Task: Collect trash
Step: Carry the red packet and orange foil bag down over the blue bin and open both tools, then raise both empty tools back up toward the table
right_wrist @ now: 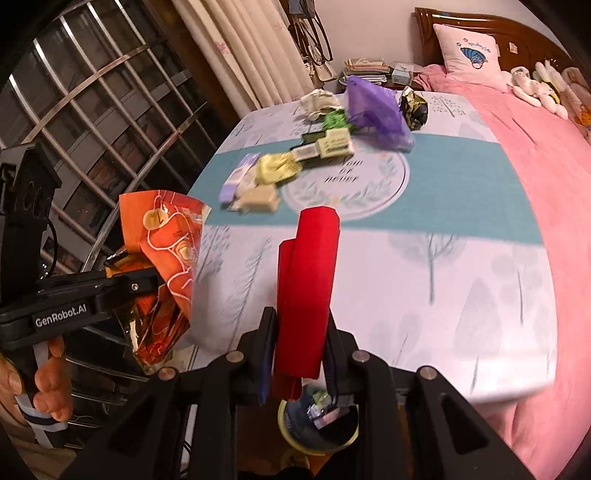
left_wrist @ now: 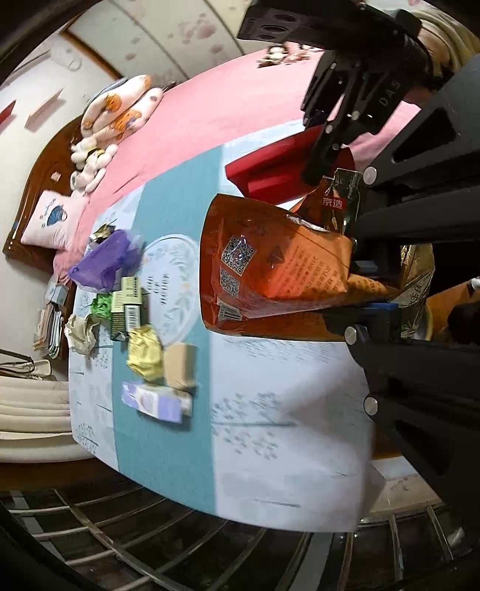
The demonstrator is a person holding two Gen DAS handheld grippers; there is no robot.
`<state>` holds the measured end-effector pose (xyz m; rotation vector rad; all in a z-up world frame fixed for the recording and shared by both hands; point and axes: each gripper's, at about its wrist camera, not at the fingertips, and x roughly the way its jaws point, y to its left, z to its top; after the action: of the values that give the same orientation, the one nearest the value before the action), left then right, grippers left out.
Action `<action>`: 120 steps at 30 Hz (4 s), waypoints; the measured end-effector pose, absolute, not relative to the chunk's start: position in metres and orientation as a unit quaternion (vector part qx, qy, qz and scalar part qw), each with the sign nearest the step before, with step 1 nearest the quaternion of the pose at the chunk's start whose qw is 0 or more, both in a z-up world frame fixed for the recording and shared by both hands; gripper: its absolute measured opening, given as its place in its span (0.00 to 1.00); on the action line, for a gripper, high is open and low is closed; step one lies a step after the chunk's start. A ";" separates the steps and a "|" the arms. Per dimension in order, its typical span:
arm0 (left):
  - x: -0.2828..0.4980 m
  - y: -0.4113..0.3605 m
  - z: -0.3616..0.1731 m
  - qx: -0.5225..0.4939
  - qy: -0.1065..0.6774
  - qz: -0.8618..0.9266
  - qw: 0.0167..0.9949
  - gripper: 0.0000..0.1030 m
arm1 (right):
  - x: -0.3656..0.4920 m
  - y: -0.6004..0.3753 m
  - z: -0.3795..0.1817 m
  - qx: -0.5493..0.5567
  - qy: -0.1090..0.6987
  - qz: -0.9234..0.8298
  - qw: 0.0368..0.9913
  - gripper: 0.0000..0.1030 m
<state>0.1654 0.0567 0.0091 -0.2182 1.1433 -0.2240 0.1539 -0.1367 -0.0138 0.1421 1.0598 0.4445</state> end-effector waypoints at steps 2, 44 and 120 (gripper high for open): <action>0.145 0.063 0.006 -0.096 0.538 -0.112 0.830 0.05 | 0.132 -0.128 -0.013 0.069 0.500 0.205 0.839 0.22; 0.051 0.032 -0.403 -0.090 0.715 -0.096 0.687 0.08 | 0.020 -0.119 -0.403 0.153 0.700 0.099 0.691 0.25; 0.056 0.103 0.076 -0.042 0.423 -0.043 0.904 0.81 | 0.065 -0.092 0.060 0.006 0.421 0.151 0.894 0.59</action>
<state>0.0564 0.1033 0.0759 -0.0866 0.8738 -0.0896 0.0645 -0.0917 0.0599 0.0114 0.8730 0.3125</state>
